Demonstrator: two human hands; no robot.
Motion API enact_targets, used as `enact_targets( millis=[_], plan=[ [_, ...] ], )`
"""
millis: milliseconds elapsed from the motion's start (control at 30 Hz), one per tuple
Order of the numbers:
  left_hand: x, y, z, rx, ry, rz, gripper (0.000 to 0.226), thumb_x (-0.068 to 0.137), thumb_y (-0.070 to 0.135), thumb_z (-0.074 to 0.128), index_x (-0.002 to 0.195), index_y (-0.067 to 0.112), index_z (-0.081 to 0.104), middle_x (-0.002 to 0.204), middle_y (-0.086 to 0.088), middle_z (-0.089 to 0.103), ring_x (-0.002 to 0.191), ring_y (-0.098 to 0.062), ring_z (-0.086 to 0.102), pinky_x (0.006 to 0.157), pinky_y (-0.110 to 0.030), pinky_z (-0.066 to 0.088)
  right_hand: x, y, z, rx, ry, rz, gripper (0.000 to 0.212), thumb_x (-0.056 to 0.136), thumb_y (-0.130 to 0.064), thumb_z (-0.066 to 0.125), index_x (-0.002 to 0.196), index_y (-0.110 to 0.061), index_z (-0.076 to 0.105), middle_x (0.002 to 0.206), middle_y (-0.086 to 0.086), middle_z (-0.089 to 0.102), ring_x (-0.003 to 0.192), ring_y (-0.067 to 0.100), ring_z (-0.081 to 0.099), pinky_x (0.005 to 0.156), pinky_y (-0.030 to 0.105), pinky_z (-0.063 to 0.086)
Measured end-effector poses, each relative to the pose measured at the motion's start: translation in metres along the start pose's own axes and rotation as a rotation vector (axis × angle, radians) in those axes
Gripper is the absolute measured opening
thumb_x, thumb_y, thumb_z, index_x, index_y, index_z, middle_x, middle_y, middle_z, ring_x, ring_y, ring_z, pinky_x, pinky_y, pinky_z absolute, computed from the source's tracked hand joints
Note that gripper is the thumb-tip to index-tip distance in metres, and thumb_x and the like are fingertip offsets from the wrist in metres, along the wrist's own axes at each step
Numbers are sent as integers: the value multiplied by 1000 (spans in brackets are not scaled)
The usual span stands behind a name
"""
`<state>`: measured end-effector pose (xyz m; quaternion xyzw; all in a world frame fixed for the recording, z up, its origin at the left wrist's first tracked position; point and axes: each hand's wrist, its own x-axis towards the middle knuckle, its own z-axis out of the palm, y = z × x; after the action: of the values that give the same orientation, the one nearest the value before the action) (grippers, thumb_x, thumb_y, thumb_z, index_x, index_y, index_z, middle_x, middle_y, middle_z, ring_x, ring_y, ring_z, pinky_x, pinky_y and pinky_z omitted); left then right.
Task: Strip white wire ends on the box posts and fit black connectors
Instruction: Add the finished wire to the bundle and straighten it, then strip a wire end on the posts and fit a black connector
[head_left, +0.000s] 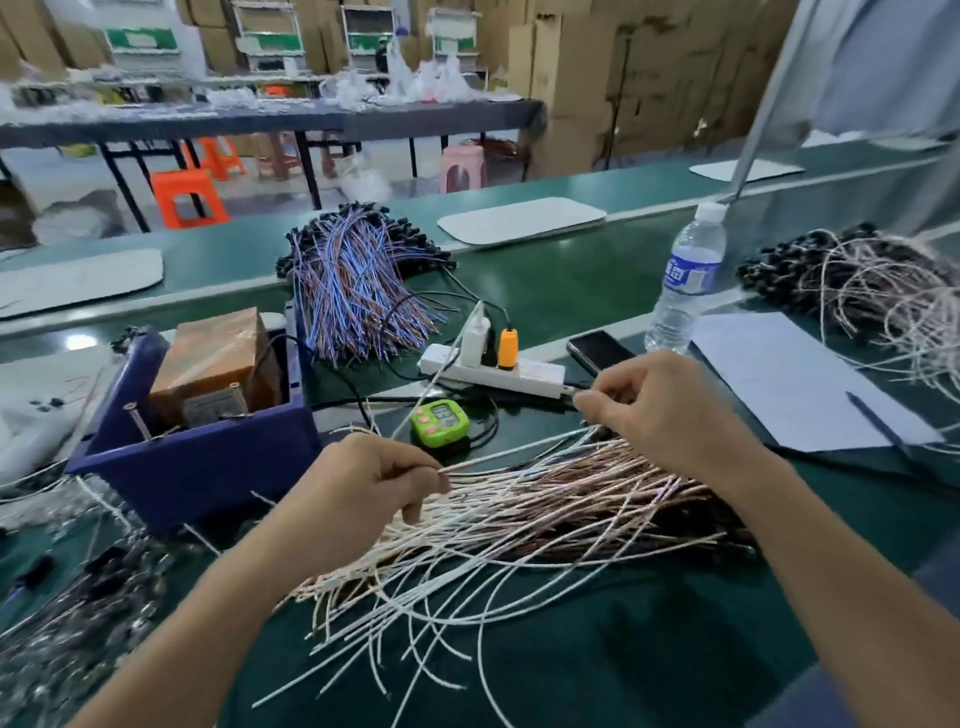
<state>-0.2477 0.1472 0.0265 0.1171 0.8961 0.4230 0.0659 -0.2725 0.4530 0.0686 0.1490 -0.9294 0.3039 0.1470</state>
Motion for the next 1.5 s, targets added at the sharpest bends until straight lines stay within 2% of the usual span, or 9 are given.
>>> enact_targets(
  millis=[100,300,467,600,800,967,1133,1333,1500],
  plan=[
    [6,-3,7,47,5,-37,27,99,30,66,82,48,75,68,5,72,44,-3,45,44,-17,36,-7,30,-8,-112,-8,39,29,85,-40,79,61,-27,71,52,-11,63,50,7,57,51,20,45],
    [10,-7,37,79,129,-91,18,93,30,74,82,43,79,74,25,71,54,-6,62,46,-19,46,-17,62,-9,-278,23,61,17,80,-45,83,71,-32,77,51,-17,54,53,0,51,59,22,38],
    [2,-19,42,13,295,-111,25,84,19,84,81,43,82,85,24,73,81,8,65,74,-19,50,-23,68,-3,-358,130,20,22,68,-36,93,72,-27,74,57,-19,45,62,14,48,67,29,41],
    [-2,-23,40,24,279,-117,20,82,22,86,78,42,82,84,29,71,82,7,64,70,-16,45,-24,72,6,-415,96,-11,22,68,-28,94,82,-22,79,86,-10,71,91,21,61,85,41,51],
    [-5,-20,39,143,209,-69,14,89,26,80,88,40,82,89,33,68,87,6,63,79,-22,53,-22,74,25,-607,-155,88,50,100,-58,40,135,-31,64,139,-12,62,134,15,44,110,35,20],
    [-22,-18,34,228,356,38,15,88,29,79,102,35,82,98,35,62,103,1,59,98,-34,50,-17,67,16,-699,-285,96,74,95,-72,15,149,-33,47,153,-10,48,145,14,34,125,39,10],
    [-36,-21,14,228,455,45,15,87,24,80,97,34,82,95,34,64,102,3,59,96,-31,48,-21,5,36,-422,-126,-70,57,98,-60,40,140,-27,59,145,-6,57,138,8,36,123,32,13],
    [-61,-41,-19,137,549,-76,19,89,24,78,89,43,80,92,25,67,90,11,61,74,-10,43,-18,-95,105,-7,-334,-202,38,101,-45,54,136,-30,62,133,-4,64,124,14,53,101,27,39],
    [-102,-63,-52,175,661,-194,33,82,21,79,77,53,74,83,22,70,80,1,65,77,-27,53,-2,-182,166,82,-465,-363,21,96,-29,52,99,-25,73,88,-2,73,84,22,63,76,38,51]
  ],
)
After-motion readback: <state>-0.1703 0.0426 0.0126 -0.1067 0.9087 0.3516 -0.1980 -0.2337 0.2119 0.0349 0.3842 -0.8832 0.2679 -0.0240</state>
